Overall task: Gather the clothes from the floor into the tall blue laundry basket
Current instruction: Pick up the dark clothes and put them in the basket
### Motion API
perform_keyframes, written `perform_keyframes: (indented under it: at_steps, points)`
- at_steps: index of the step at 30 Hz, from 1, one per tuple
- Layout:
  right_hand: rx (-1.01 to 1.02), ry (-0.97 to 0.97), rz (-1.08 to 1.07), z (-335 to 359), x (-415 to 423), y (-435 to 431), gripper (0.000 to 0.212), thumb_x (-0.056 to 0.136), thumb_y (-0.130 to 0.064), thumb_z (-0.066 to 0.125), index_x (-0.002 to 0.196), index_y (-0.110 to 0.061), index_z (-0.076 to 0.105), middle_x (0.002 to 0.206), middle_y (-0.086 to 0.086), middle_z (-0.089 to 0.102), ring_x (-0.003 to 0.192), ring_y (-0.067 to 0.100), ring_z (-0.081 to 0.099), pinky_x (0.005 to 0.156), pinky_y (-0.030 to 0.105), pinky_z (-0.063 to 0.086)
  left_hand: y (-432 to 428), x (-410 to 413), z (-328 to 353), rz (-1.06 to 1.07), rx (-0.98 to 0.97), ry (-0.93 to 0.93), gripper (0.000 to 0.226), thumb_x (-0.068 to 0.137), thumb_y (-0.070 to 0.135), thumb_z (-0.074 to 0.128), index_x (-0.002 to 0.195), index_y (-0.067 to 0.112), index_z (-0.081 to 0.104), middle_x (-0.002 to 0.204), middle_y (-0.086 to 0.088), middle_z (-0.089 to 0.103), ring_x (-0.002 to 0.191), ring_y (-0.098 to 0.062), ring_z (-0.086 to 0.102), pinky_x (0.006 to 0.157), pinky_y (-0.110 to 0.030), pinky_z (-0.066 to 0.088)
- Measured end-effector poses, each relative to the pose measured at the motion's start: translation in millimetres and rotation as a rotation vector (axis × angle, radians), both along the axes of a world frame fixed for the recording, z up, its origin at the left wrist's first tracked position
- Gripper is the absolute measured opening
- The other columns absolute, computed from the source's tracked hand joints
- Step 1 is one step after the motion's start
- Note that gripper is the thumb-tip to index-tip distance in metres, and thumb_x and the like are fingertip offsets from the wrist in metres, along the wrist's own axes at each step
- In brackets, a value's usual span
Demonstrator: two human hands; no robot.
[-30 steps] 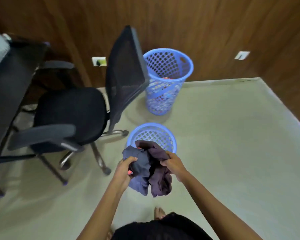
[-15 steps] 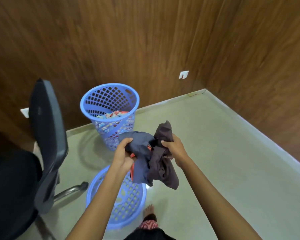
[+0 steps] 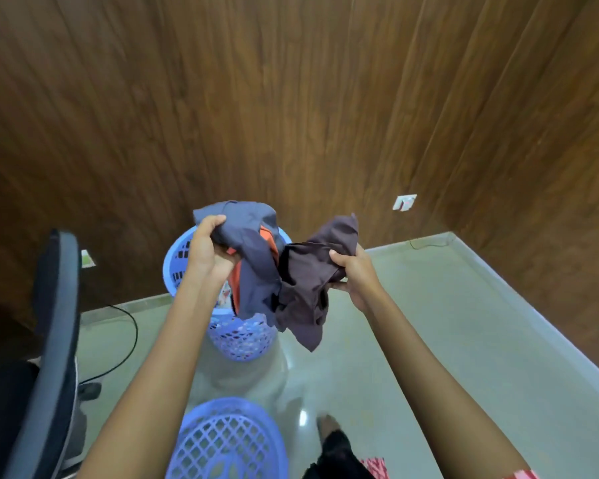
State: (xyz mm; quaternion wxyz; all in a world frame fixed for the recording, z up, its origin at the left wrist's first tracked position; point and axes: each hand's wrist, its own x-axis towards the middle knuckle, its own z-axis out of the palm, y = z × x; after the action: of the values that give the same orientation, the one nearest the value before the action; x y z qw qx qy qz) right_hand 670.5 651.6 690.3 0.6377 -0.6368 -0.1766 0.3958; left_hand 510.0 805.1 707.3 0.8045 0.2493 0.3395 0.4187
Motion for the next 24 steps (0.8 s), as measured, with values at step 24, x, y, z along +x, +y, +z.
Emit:
perform_keyframes:
  at_steps: [24]
  points:
    - [0.159,0.263,0.556,-1.5,97.1,310.7,0.021,0.092,0.000,0.048,0.093,-0.017,0.060,0.093,0.005,0.065,0.087,0.018,0.061,0.089,0.035,0.047,184.5,104.2,-58.6,-0.234,0.578,0.750,0.061,0.072,-0.002,0.069,0.125,0.016,0.044,0.111,0.005,0.057,0.100,-0.006,0.055,0.082,-0.014,0.046]
